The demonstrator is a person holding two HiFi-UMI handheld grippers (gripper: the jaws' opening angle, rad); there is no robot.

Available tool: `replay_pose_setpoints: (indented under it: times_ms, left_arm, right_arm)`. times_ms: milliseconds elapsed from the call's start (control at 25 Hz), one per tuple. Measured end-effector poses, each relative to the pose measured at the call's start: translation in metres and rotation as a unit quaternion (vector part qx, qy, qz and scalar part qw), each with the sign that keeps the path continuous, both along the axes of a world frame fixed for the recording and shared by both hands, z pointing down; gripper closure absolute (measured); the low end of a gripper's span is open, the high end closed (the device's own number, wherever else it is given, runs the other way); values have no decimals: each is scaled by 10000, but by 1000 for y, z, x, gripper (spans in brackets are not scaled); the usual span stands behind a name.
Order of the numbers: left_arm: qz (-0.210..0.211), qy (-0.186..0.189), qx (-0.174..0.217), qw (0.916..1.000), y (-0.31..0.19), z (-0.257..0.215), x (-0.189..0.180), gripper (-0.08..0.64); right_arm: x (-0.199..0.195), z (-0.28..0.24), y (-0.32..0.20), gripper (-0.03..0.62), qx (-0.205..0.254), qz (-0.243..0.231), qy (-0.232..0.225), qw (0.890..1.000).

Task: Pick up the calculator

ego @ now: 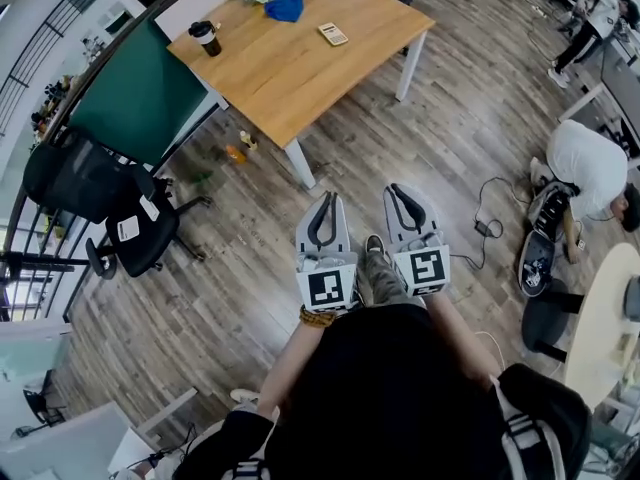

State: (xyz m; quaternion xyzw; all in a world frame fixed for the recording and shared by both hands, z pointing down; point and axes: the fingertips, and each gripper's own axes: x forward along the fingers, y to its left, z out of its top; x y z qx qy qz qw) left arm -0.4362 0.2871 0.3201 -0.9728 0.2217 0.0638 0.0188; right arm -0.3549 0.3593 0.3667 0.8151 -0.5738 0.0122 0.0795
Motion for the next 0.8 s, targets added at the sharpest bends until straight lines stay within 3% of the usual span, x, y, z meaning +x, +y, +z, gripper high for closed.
replay_pose_setpoints:
  times_ms: [800]
  left_arm:
    - [-99, -506, 107, 9986, -45, 2, 136, 518]
  right_arm:
    - [153, 13, -47, 483, -88, -27, -435, 9990]
